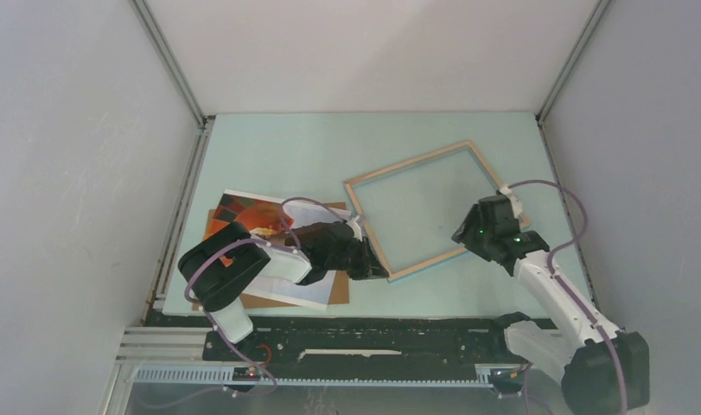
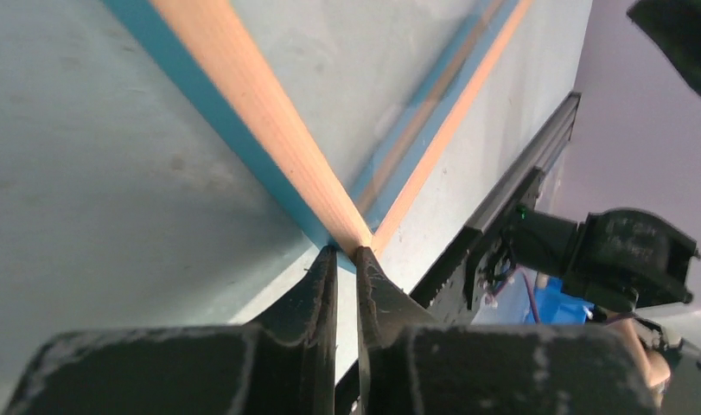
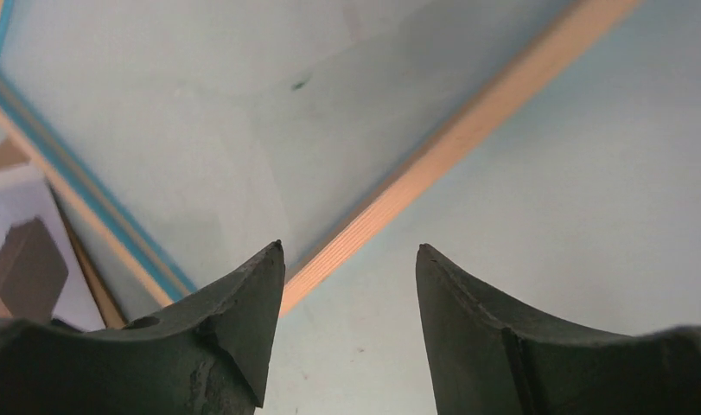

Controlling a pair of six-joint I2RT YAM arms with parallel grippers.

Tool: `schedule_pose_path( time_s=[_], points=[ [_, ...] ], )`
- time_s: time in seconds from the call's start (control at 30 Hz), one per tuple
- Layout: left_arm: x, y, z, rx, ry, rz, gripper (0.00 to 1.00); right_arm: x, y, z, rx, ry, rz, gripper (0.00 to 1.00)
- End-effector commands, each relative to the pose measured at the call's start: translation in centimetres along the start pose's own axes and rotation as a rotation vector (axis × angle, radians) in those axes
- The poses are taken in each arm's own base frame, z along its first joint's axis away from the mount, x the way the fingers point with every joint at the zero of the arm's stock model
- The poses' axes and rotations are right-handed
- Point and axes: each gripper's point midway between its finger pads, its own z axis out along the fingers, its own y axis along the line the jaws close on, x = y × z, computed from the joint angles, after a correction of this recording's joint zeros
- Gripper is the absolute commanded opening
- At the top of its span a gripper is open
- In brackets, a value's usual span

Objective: Put the photo into the frame
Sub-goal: Adjust the photo frame at the center of the board.

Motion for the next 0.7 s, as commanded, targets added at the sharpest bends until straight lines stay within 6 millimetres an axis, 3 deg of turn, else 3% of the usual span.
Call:
schedule_pose_path(
  time_s=[0.0,0.27,0.37,0.53,0.67],
  points=[
    [5.9,2.5,0.4,-0.092,0.222,0.042,0.17,-0.1,-3.7,-0.6,0.03,0.068,0.104,0.66],
    [9.2,-1.8,3.1,-0.05,0.323,0.136,0.19,-5.5,-9.7,-0.4,0.011,0.005,0.424,0.63],
    [9.8,-3.1,3.2,-0.035,0.335,0.182,0.25,-6.8,-12.1,-0.2,0.048,-0.031,0.49,0.63],
    [9.4,-4.5,0.7,0.017,0.318,0.269,0.55,-7.3,-14.6,0.7,0.145,-0.043,0.508,0.62],
    [7.7,-8.4,-2.3,0.109,0.273,0.428,0.73,-7.0,-15.6,1.7,0.179,-0.036,0.535,0.61]
  ],
)
